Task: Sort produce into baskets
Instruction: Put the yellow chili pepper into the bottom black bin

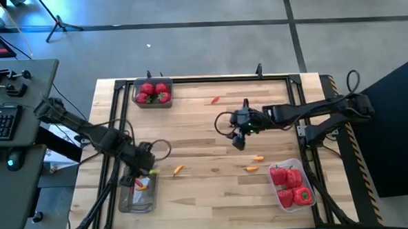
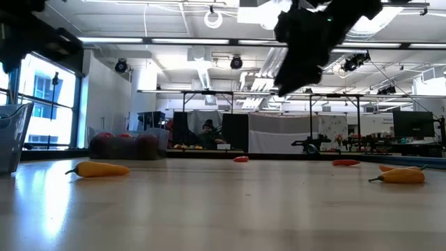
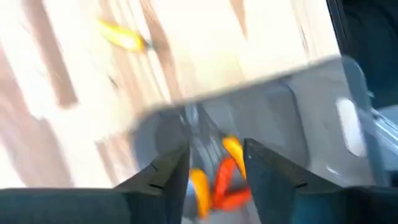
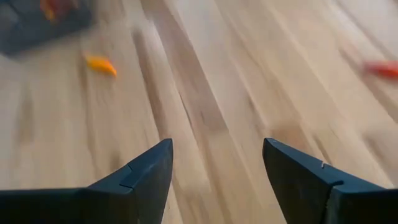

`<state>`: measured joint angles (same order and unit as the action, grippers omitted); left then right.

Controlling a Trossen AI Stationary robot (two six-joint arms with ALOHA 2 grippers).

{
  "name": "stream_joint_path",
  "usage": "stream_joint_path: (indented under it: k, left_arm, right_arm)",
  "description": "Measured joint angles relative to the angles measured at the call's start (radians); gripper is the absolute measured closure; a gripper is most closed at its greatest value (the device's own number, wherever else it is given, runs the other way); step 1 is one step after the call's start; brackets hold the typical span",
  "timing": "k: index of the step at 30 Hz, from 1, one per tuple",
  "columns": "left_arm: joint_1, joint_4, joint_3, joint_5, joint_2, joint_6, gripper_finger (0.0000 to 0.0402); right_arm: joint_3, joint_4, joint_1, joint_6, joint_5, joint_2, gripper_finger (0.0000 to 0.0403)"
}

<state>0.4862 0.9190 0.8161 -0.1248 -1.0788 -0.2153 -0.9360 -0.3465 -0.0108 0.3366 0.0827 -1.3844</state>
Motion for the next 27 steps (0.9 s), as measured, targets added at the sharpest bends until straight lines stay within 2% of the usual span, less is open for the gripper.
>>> stream_joint_path:
  k: [6, 10, 16, 19, 22, 27]
  left_arm:
    - [-0.184, -0.096, 0.0, -0.003, 0.0, 0.234, 0.0307]
    - [-0.297, -0.247, -0.001, -0.101, -0.003, 0.344, 0.0329]
    - [-0.445, -0.407, -0.001, -0.258, -0.015, 0.451, 0.036]
    - [-0.507, -0.472, -0.002, -0.365, -0.037, 0.477, 0.0375]
    - [-0.553, -0.625, -0.048, -0.46, -0.057, 0.466, 0.0391]
    - [-0.583, -0.984, -0.161, -0.473, -0.086, 0.366, 0.04]
  right_arm:
    - [0.0, -0.272, 0.033, 0.046, -0.006, 0.03, 0.0163]
    - [0.0, -0.378, 0.086, 0.085, -0.07, 0.023, 0.0163]
    - [0.0, -0.519, 0.178, 0.146, -0.099, -0.001, 0.0179]
    - [0.001, -0.541, 0.201, 0.171, -0.113, -0.031, 0.0191]
    - [0.001, -0.538, 0.216, 0.181, -0.117, -0.081, 0.0199]
    - [0.001, -0.523, 0.222, 0.156, -0.118, -0.177, 0.0201]
